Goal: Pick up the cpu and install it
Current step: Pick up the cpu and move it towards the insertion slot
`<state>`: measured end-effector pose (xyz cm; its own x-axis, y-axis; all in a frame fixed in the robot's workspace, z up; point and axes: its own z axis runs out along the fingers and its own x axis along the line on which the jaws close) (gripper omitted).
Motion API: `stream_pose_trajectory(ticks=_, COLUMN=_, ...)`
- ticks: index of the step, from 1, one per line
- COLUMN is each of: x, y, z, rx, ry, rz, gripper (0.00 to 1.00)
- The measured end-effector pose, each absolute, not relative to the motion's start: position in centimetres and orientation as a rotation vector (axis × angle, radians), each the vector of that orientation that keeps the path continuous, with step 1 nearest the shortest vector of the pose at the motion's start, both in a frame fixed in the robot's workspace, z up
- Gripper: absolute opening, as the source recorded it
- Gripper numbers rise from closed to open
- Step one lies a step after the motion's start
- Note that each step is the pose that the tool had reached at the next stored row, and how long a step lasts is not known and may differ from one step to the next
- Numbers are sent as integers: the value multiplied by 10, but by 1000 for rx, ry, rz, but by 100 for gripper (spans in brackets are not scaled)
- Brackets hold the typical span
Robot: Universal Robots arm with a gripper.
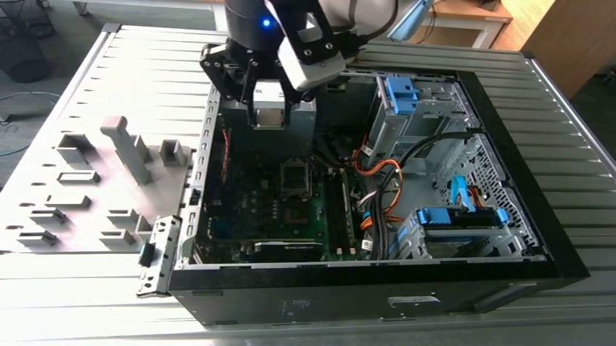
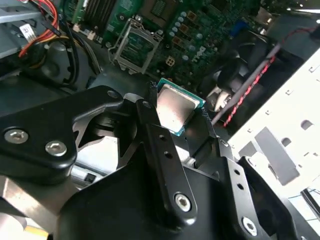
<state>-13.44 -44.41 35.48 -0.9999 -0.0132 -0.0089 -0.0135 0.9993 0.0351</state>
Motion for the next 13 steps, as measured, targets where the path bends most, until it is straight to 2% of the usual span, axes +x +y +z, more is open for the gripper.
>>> stream_pose_trajectory(ticks=13, x=-107, y=-444, z=355, rx=-21, ry=3133, rz=55, gripper=47)
